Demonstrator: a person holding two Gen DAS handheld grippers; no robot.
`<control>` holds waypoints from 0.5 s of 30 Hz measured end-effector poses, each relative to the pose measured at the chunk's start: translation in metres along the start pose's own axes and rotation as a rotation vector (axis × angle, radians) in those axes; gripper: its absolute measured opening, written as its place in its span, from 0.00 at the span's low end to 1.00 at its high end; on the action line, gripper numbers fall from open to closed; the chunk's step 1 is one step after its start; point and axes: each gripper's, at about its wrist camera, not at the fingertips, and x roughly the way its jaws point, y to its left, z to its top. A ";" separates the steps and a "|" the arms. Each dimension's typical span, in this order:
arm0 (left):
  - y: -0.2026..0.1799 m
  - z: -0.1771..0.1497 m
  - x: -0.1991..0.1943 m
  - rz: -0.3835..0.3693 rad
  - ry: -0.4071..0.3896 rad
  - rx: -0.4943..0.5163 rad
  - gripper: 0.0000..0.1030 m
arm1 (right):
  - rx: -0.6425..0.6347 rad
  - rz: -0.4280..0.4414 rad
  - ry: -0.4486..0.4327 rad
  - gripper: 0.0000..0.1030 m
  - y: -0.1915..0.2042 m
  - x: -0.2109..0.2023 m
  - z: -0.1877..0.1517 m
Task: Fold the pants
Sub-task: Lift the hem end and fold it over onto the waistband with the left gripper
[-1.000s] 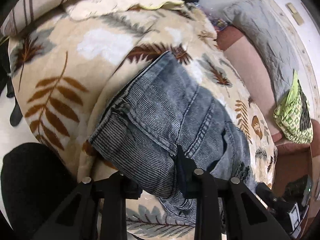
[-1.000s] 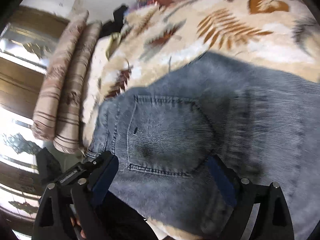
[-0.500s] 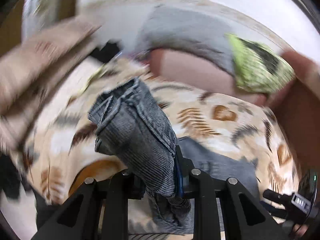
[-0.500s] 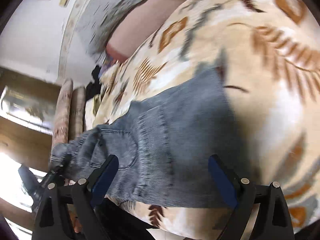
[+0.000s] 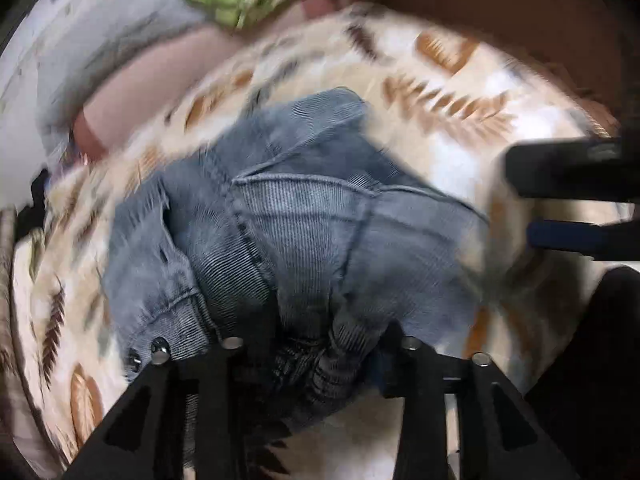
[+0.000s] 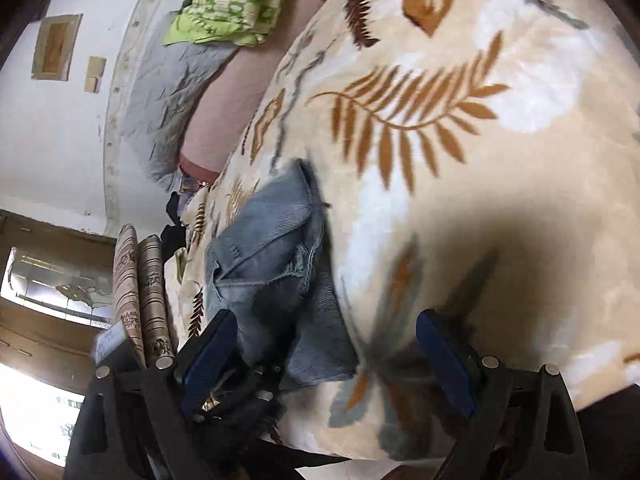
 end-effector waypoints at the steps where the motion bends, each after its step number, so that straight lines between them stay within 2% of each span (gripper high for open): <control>1: 0.006 0.001 -0.014 -0.040 -0.019 -0.020 0.53 | -0.005 -0.003 -0.005 0.90 0.001 -0.001 0.000; 3: 0.032 -0.001 -0.045 -0.103 -0.070 -0.114 0.61 | -0.017 0.005 -0.015 0.90 0.009 -0.003 0.001; 5: 0.063 -0.007 -0.070 -0.121 -0.139 -0.231 0.71 | -0.044 0.030 -0.027 0.90 0.026 -0.001 0.003; 6: 0.086 -0.015 -0.081 -0.100 -0.185 -0.311 0.77 | -0.061 0.045 -0.027 0.90 0.034 -0.001 0.003; 8: 0.115 -0.025 -0.086 -0.024 -0.202 -0.413 0.79 | -0.113 0.089 -0.025 0.90 0.062 0.001 0.005; 10: 0.139 -0.034 -0.070 0.055 -0.128 -0.487 0.79 | -0.163 0.142 -0.008 0.90 0.087 0.006 0.004; 12: 0.147 -0.042 -0.051 0.065 -0.055 -0.523 0.79 | -0.197 0.191 0.035 0.90 0.102 0.018 0.001; 13: 0.147 -0.047 -0.045 0.058 -0.036 -0.529 0.79 | -0.200 0.182 0.056 0.91 0.103 0.028 -0.001; 15: 0.141 -0.052 -0.027 0.049 0.002 -0.519 0.79 | -0.192 0.023 0.130 0.91 0.080 0.065 -0.009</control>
